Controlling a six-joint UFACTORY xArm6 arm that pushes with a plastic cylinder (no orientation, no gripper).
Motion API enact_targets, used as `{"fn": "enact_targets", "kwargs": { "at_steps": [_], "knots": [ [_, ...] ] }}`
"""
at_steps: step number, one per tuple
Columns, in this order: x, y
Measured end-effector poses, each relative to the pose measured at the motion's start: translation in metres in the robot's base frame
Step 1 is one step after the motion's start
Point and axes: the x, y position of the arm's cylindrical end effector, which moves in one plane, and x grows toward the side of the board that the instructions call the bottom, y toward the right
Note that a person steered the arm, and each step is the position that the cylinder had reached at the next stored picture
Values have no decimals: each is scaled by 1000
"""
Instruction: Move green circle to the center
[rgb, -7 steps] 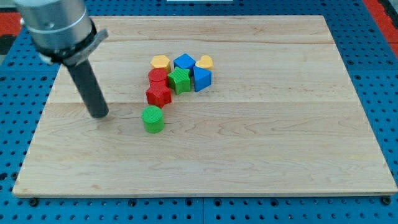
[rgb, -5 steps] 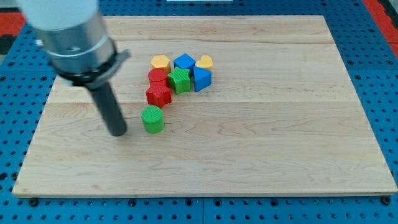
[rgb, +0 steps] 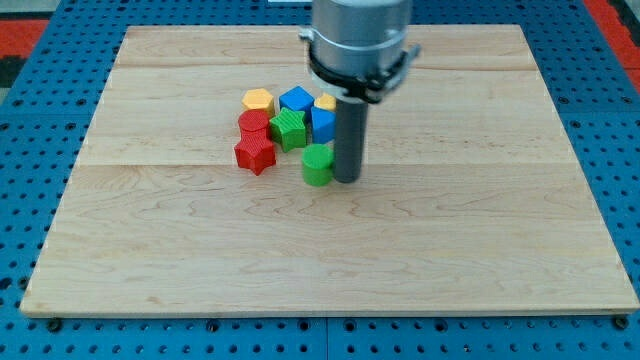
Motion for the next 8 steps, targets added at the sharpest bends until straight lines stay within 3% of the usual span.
{"fn": "enact_targets", "kwargs": {
  "at_steps": [2,4,5,6,7,8],
  "knots": [
    [33,13],
    [-7,-37],
    [-5,-37],
    [-25,13],
    [-69,26],
    [-57,12]
  ]
}}
